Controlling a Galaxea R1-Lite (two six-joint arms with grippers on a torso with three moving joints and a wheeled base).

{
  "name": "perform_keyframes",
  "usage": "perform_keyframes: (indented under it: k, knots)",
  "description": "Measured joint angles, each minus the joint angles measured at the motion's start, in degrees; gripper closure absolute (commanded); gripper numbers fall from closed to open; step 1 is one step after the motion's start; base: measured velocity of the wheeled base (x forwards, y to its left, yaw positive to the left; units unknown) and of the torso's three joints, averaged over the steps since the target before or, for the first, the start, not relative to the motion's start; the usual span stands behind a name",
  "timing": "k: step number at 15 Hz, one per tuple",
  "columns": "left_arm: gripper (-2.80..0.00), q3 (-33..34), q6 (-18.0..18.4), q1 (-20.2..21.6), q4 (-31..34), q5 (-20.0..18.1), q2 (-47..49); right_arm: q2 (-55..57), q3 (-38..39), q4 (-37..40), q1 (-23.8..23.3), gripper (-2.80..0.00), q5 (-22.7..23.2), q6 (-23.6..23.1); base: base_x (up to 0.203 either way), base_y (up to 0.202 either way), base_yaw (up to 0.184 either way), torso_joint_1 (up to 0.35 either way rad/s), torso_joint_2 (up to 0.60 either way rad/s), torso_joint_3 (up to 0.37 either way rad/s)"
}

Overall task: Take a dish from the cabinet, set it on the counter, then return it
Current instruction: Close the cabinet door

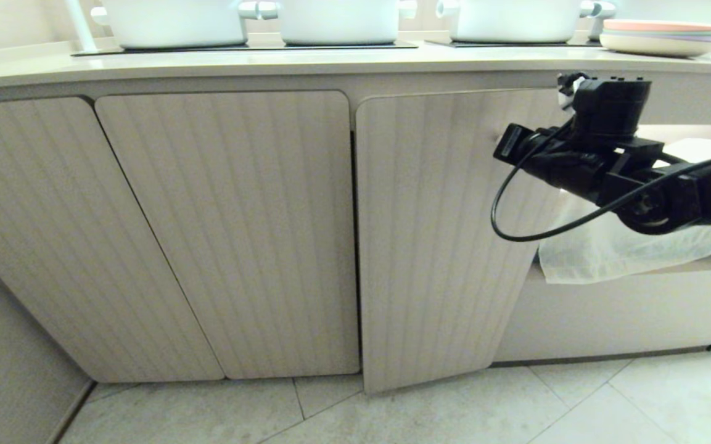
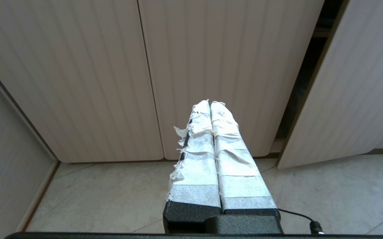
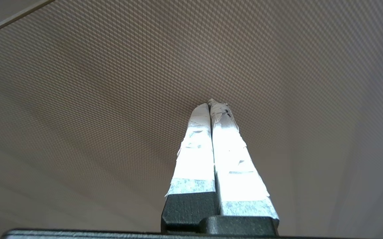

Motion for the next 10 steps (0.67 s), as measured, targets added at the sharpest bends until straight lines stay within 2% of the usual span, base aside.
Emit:
perform_keyframes:
  k: [6,10]
  knots:
    - [0.0,0.0,0.0,0.0,0.0,0.1,0.0,3.3,-0.8,-9.5,0.0,0.0,-3.0,-4.6,0.0,0.0,0.0,0.0,0.0,0.0]
    - [0.0,0.0,0.0,0.0,0.0,0.1,0.0,4.4,-0.7,-12.3,0.0,0.0,-3.3,-6.0,0.0,0.0,0.0,0.0,0.0,0.0]
